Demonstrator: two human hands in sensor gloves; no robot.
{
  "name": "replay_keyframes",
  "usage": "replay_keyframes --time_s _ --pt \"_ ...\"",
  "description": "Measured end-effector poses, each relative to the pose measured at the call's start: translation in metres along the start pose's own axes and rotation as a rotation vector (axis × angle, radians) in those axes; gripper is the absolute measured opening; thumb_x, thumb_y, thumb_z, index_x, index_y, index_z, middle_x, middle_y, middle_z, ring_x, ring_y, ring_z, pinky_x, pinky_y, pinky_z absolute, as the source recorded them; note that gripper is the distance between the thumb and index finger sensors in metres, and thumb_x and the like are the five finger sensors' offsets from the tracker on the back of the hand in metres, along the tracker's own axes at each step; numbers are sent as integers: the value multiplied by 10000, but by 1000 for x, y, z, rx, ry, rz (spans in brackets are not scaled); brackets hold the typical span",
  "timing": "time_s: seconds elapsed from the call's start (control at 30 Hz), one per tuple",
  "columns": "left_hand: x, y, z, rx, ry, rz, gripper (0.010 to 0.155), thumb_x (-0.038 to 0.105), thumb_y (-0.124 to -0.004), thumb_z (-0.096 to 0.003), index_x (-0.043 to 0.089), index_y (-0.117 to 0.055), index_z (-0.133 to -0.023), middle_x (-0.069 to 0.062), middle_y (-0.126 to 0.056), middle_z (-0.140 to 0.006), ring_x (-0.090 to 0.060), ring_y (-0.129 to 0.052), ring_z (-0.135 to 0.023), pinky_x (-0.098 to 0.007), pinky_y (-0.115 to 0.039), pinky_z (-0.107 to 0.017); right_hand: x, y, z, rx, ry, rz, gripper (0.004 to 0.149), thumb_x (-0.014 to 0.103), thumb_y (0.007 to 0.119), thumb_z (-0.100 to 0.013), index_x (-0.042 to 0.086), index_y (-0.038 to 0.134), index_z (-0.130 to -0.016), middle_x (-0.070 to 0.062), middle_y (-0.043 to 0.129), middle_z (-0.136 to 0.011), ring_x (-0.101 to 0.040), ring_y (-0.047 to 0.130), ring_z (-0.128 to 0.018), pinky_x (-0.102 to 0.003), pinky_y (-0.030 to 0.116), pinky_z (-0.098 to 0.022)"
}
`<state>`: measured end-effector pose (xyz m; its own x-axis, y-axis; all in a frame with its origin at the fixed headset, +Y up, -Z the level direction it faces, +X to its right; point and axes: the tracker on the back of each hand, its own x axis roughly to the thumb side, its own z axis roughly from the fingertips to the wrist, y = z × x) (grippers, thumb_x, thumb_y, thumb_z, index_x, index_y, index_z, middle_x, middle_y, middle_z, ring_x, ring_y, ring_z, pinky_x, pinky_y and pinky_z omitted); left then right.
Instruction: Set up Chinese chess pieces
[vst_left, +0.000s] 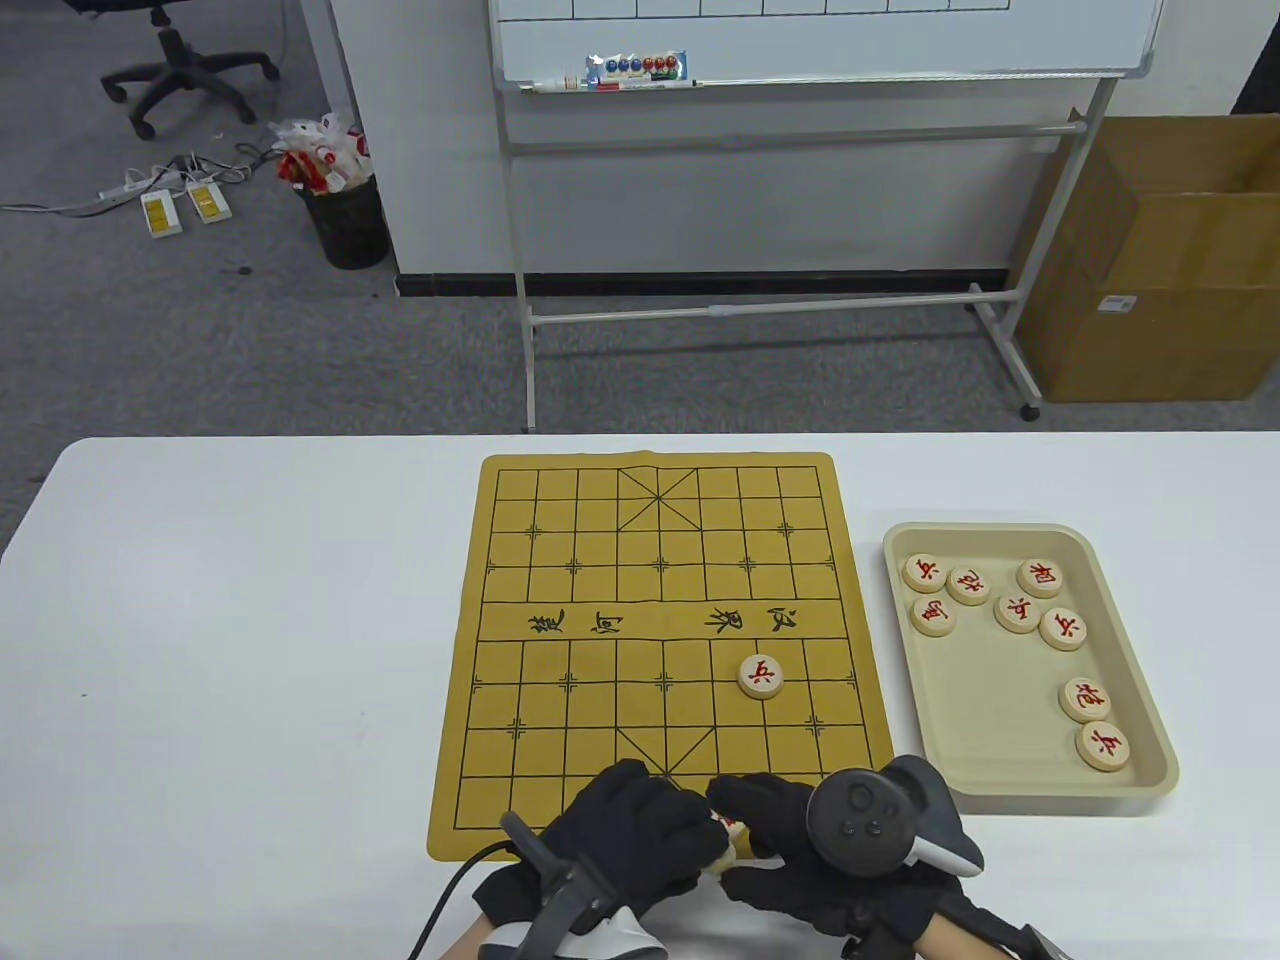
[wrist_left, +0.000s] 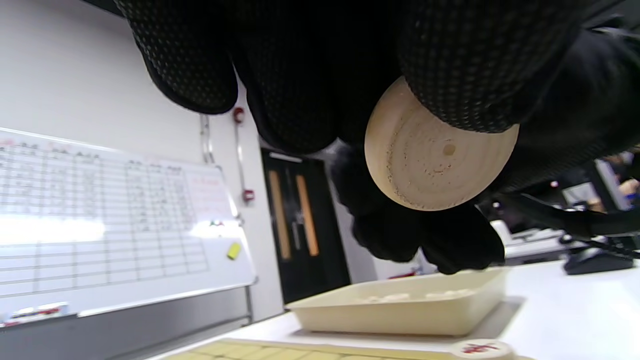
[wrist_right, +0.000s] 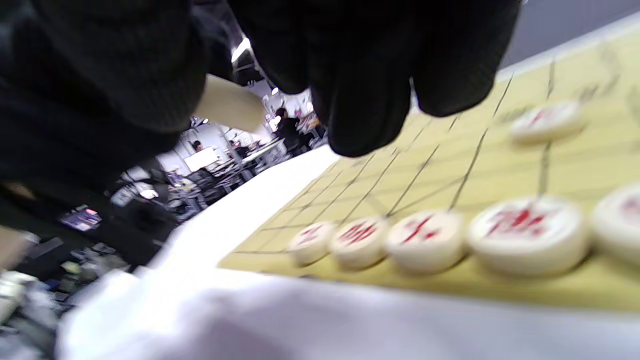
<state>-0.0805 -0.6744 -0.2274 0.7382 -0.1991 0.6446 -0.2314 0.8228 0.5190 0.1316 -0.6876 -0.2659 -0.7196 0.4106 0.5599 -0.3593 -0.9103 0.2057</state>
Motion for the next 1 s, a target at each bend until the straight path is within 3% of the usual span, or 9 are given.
replay_keyframes --time_s 0.1,0.17,0.27,0.43,0.5,0.6,0.83,1.0 --pt "-25 8 -3 -37 63 -43 520 486 -891 -266 377 -842 -772 102 -987 -764 -88 -1051 -630 -432 -861 -629 3 2 2 -83 23 213 815 517 807 -430 117 571 -1099 -177 716 -1075 -310 922 -803 -556 707 -671" --pt "-45 11 -4 -84 101 -108 520 498 -897 -254 370 -843 -756 105 -989 -738 -80 -1049 -604 -426 -866 -622 3 2 3 -106 35 261 808 516 800 -433 124 569 -1100 -177 708 -1083 -319 913 -822 -565 694 -679" --pt "-72 10 4 -133 152 -174 517 501 -906 -248 367 -837 -742 105 -981 -727 -81 -1039 -595 -427 -861 -626 3 0 4 -117 40 280 801 515 796 -435 129 571 -1101 -176 705 -1086 -326 905 -836 -571 689 -682" --pt "-112 -9 40 -361 206 -284 514 502 -917 -244 372 -831 -734 108 -970 -729 -82 -1029 -601 -432 -853 -631 3 -2 6 -120 53 273 785 513 789 -442 134 585 -1098 -178 712 -1083 -332 909 -834 -574 688 -680" --pt "-118 -21 58 -472 191 -324 511 500 -920 -242 378 -830 -730 113 -966 -732 -81 -1026 -608 -433 -851 -635 4 -2 6 -118 54 283 780 513 787 -443 137 591 -1097 -181 714 -1082 -337 907 -834 -574 688 -680" --pt "-118 -35 75 -535 165 -350 510 501 -922 -238 380 -831 -725 118 -965 -731 -79 -1025 -608 -432 -849 -638 5 -1 6 -115 52 289 775 514 784 -444 141 593 -1096 -181 716 -1081 -334 908 -837 -573 690 -680" --pt "-115 -61 87 -567 103 -384 508 507 -940 -213 376 -843 -695 120 -978 -700 -73 -1036 -578 -425 -866 -620 4 -1 7 -108 61 289 767 513 779 -446 143 600 -1094 -181 713 -1083 -334 908 -838 -572 689 -681" --pt "-114 -64 91 -586 95 -375 542 508 -943 -205 360 -814 -711 109 -953 -711 -83 -1013 -596 -442 -845 -638 3 -2 7 -120 63 280 762 510 780 -447 144 604 -1091 -180 720 -1078 -331 911 -835 -571 691 -680"
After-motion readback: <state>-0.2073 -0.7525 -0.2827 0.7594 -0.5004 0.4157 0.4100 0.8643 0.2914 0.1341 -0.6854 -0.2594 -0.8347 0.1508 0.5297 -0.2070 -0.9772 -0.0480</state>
